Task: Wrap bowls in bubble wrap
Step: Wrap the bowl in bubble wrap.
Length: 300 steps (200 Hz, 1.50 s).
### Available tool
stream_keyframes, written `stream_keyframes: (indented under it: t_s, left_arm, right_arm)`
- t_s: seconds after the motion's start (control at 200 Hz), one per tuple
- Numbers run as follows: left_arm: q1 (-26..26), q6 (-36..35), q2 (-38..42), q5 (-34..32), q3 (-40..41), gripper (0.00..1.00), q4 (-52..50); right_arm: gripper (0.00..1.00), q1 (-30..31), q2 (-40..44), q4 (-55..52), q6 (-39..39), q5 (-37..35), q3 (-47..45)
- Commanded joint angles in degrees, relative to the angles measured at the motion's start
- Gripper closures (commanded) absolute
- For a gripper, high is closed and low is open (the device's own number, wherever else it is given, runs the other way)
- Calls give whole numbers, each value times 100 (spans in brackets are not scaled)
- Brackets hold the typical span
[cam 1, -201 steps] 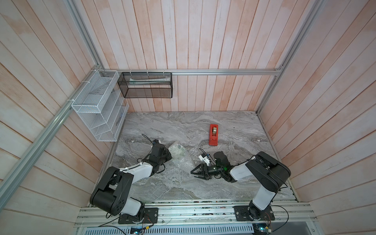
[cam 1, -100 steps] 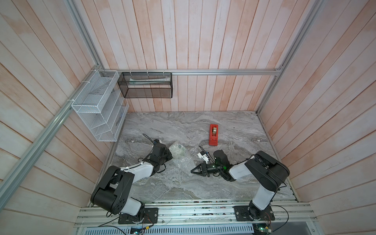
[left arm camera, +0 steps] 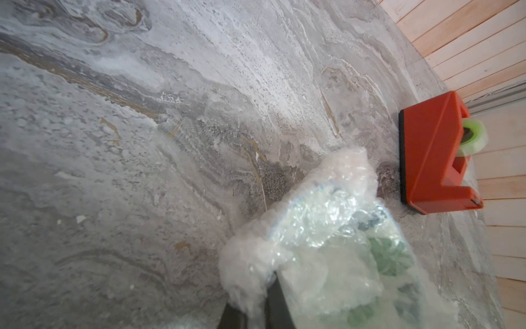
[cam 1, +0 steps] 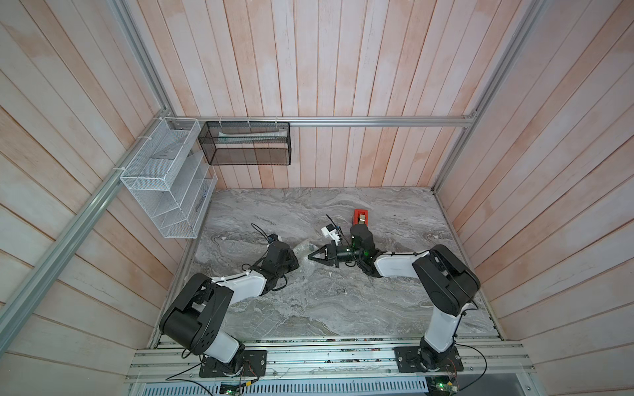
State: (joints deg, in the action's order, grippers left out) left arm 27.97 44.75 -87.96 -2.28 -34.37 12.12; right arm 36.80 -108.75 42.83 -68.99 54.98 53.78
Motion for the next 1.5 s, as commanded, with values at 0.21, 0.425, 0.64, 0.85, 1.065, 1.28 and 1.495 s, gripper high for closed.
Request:
stream_keyframes:
  t_s: [0.21, 0.425, 0.64, 0.85, 1.065, 1.28, 1.495]
  left_arm:
    - [130, -113, 225, -137, 389, 100, -635]
    - [130, -219, 197, -26, 313, 100, -623]
    - [157, -377, 175, 137, 233, 100, -615]
    - [124, -489, 1, 230, 42, 100, -735]
    - [-358, -482, 194, 444, 137, 94, -828]
    - [-720, -624, 703, 422, 215, 75, -1033]
    - [-914, -602, 1137, 412, 323, 47, -1117]
  right_arm:
    - [100, -40, -1454, -511, 401, -699, 1188]
    - [100, 75, -1674, -2169, 1490, -1481, 1706]
    - [100, 248, -1991, -4083, 2512, -2781, 2618]
    - [100, 463, -2359, -5162, 3041, -3549, 3484]
    - [100, 539, -2600, -5560, 3159, -3836, 3859]
    - [100, 627, -2841, -5954, 3247, -4050, 4293]
    - [100, 719, -3053, -6275, 3351, -4316, 4660]
